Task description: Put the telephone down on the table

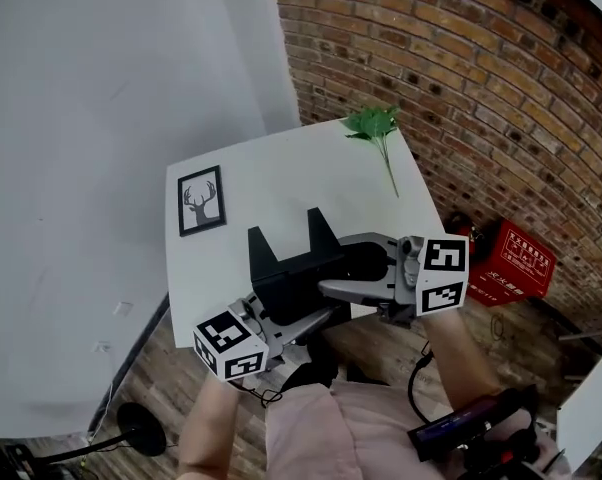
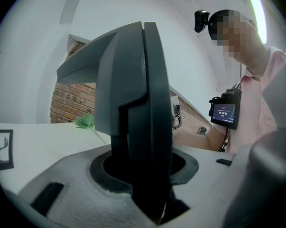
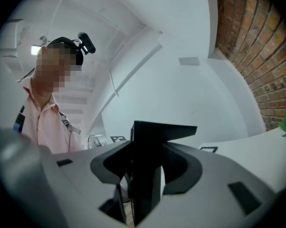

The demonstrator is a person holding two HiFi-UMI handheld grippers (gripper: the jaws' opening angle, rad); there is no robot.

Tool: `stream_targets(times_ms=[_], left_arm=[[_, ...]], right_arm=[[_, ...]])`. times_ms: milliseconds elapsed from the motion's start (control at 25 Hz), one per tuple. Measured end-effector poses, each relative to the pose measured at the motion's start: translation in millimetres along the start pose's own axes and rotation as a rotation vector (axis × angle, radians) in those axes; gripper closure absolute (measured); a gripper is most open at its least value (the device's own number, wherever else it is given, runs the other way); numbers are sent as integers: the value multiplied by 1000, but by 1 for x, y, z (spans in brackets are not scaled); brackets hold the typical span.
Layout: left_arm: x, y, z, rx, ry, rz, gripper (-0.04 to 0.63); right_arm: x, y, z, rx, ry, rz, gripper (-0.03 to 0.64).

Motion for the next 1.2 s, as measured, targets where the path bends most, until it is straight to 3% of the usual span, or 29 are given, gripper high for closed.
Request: stream_targets(times_ms=[560, 880, 1200], left_arm=[[91, -47, 47, 33, 68, -66, 425], [121, -39, 48, 26, 78, -4, 425], [142, -2, 51, 31, 75, 109, 425]], right_arm=[[-54, -40, -74, -44, 69, 48, 431], [-83, -33, -89, -5, 81, -5, 430], [-109, 4, -101, 52, 81, -109, 430]])
Point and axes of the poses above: the fingertips, and each gripper's own axes: z backward along the fingers, x to its left, y out of its underside, the point moved 7 cm from there along z, backward along the fingers, and after that the axes turned 13 degrees about y, right-handed, at the moved point
